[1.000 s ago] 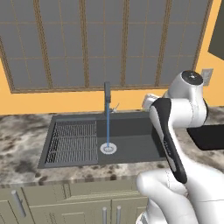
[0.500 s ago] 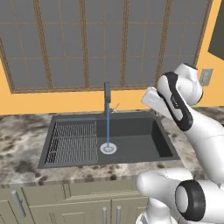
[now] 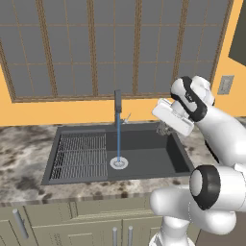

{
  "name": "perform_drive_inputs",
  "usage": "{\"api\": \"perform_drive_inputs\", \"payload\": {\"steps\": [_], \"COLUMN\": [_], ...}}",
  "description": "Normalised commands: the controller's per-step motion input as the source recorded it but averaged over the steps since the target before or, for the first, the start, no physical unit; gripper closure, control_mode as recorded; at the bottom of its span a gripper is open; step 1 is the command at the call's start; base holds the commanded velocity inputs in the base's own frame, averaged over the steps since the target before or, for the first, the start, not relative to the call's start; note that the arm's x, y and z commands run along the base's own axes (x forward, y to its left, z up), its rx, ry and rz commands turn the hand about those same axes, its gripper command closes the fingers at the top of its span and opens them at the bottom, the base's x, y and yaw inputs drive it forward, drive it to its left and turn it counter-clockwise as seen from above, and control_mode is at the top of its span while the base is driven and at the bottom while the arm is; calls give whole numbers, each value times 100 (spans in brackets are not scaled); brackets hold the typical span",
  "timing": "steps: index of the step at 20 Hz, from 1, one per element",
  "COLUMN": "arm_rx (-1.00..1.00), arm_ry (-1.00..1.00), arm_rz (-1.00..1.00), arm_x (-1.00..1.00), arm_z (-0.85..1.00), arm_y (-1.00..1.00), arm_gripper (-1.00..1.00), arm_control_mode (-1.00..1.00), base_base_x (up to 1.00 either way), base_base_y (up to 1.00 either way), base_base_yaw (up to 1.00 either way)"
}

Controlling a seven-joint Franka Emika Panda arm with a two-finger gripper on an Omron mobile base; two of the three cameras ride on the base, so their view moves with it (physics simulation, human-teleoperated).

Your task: Take the fish out of the fridge, briefly rinse it in the sink, and place it on the tray next to the sink.

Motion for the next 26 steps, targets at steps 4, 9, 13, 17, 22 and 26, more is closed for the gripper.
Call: {"api": "perform_drive_inputs", "payload": {"steps": [4,9,13,17,22,26], "arm_rx": [15,16,15,7,1,18], "arm_ry": [13,13,15,4,3,0], "arm_rz": [13,20,29,22,2,4], "arm_x": [78,72,51,19,23,25], "arm_z": [-58,-31,-15,-21,-9,-4], "arm_y": [25,28,31,23,0,0], "arm_gripper": [100,100,100,100,100,100], "arm_control_mode": [-100,-100,-100,-100,-100,-100], "base_base_x": [0,0,0,0,0,0], "base_base_y": [0,0,0,0,0,0], "base_base_yaw": [0,0,0,0,0,0]}}
